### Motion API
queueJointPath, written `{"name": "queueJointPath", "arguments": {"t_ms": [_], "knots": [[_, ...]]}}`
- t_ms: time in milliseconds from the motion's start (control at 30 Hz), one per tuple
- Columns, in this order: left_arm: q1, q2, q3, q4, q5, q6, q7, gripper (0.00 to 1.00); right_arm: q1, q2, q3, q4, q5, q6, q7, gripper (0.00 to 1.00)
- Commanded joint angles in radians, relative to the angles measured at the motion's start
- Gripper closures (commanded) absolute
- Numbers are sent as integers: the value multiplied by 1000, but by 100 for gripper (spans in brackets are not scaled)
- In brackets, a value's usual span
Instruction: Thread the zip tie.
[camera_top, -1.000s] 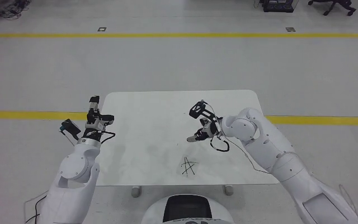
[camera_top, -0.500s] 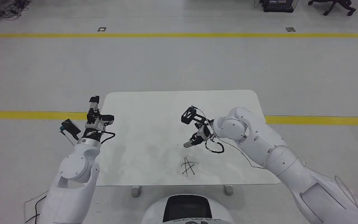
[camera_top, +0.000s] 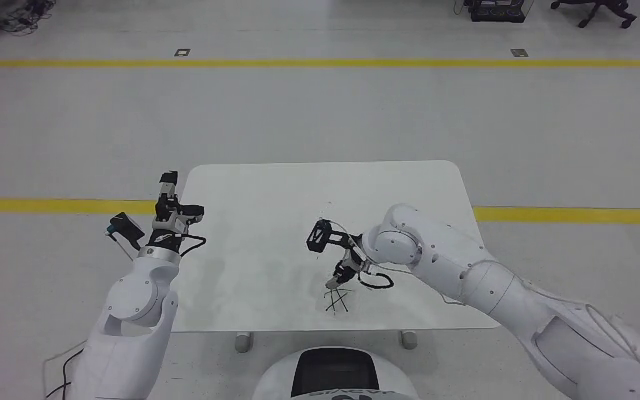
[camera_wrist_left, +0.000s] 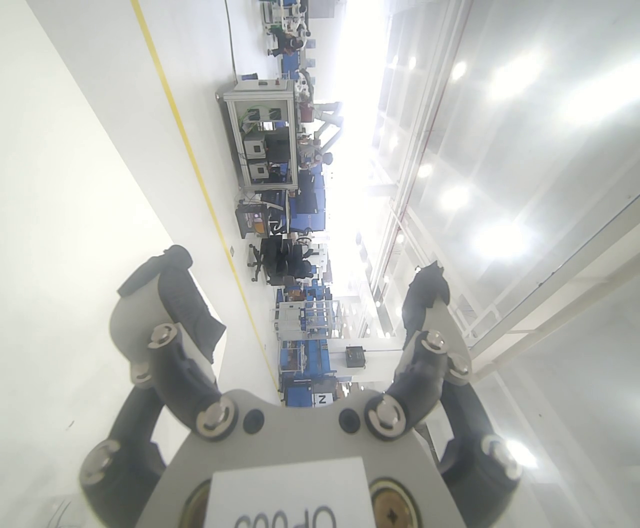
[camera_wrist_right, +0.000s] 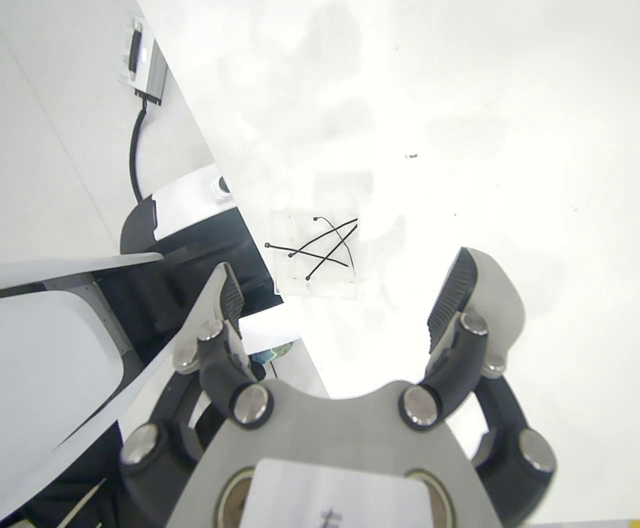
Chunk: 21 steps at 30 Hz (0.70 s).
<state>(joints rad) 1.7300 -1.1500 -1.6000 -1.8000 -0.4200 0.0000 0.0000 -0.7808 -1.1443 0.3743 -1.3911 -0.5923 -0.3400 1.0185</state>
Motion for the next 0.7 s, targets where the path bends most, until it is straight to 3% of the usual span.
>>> {"name": "queueJointPath", "arguments": {"t_ms": [0, 267, 400, 500, 667], "knots": [[0, 0, 0, 0, 0, 0, 0, 0, -1, 0, 10, 0, -1, 0, 1, 0], [0, 0, 0, 0, 0, 0, 0, 0, -1, 0, 10, 0, -1, 0, 1, 0], [0, 0, 0, 0, 0, 0, 0, 0, 7, 7, -42, -34, -68, 0, 8, 0], [0, 0, 0, 0, 0, 0, 0, 0, 38, 15, -116, -66, -101, 0, 11, 0], [0, 0, 0, 0, 0, 0, 0, 0, 38, 15, -116, -66, -101, 0, 11, 0]]}}
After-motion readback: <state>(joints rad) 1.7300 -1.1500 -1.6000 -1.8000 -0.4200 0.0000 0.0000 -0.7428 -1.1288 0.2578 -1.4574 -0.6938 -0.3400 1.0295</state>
